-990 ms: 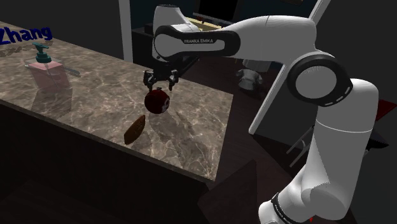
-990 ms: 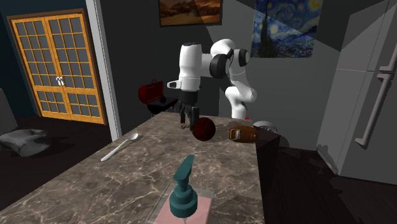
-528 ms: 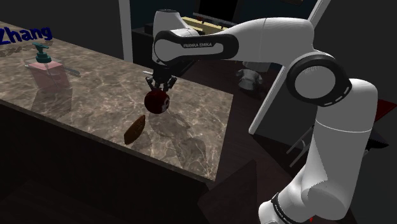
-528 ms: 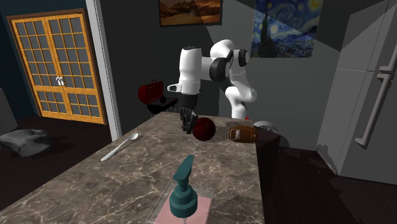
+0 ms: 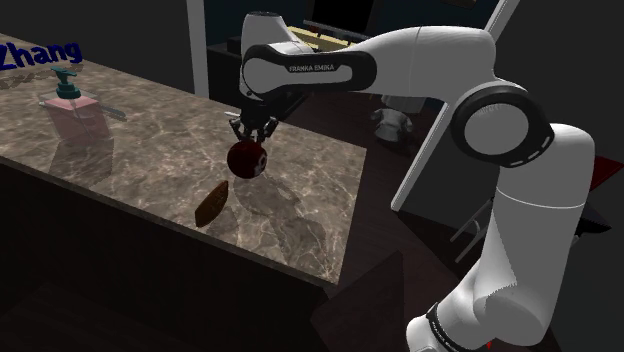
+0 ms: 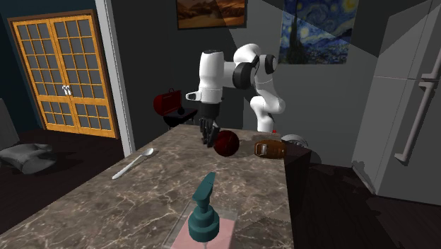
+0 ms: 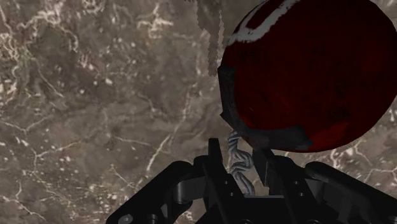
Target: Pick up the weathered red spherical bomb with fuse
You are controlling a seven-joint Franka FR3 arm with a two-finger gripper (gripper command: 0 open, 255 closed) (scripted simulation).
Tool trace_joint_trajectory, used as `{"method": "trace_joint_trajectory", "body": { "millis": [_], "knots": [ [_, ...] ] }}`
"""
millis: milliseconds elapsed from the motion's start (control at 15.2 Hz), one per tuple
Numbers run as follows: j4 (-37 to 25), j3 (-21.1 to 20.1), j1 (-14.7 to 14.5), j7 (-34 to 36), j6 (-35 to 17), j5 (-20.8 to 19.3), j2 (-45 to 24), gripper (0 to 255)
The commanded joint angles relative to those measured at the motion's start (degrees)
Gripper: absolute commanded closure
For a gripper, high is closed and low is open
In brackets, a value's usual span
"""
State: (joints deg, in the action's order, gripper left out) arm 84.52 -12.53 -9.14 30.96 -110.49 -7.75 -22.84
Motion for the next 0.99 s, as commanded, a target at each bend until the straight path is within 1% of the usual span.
{"method": "trace_joint_trajectory", "body": {
  "millis": [0, 792, 924],
  "knots": [
    [-1.14, -0.05, -0.07, -0.05, 1.30, 0.07, 0.18, 255],
    [-10.81, -0.21, -0.61, -0.63, 10.66, 0.22, -0.09, 255],
    [-10.95, -0.21, -0.62, -0.64, 10.79, 0.22, -0.11, 255]
  ]
}}
